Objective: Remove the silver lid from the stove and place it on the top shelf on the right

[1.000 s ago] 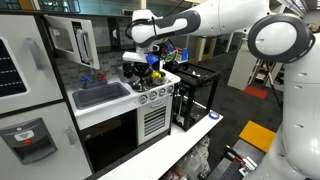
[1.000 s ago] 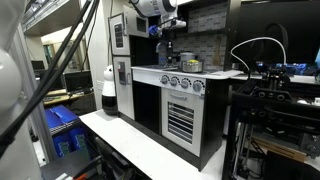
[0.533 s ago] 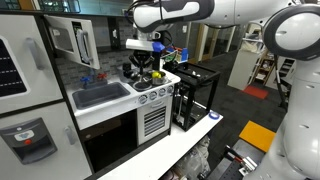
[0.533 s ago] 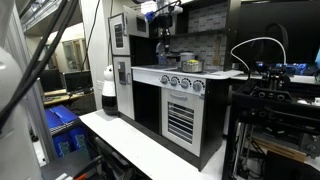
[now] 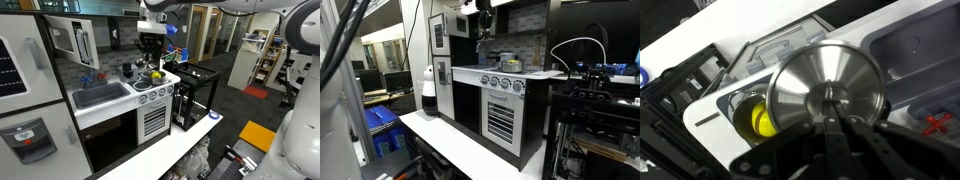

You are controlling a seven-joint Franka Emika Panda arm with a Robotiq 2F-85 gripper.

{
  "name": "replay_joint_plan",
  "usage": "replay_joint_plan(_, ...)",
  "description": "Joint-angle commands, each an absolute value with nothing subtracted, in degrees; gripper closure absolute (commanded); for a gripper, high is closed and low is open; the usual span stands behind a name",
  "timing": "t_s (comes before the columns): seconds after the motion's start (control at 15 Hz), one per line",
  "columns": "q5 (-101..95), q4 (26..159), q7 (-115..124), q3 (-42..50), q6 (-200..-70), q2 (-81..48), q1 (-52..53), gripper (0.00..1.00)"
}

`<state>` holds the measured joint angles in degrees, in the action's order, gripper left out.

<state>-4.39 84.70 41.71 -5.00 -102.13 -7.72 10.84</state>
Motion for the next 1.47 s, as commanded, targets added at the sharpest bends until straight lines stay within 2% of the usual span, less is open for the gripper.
replay_joint_plan(0.0, -6.0, 82.0, 36.3, -4.5, -100.5, -6.8, 9.3, 0.99)
replay_joint_plan(0.53, -11.3, 77.7, 27.2, -2.6, -104.9, -8.3, 7.9, 0.99)
replay_joint_plan(1.4, -15.5, 71.9, 28.3, -1.0, -119.0, -16.1, 8.4, 0.99)
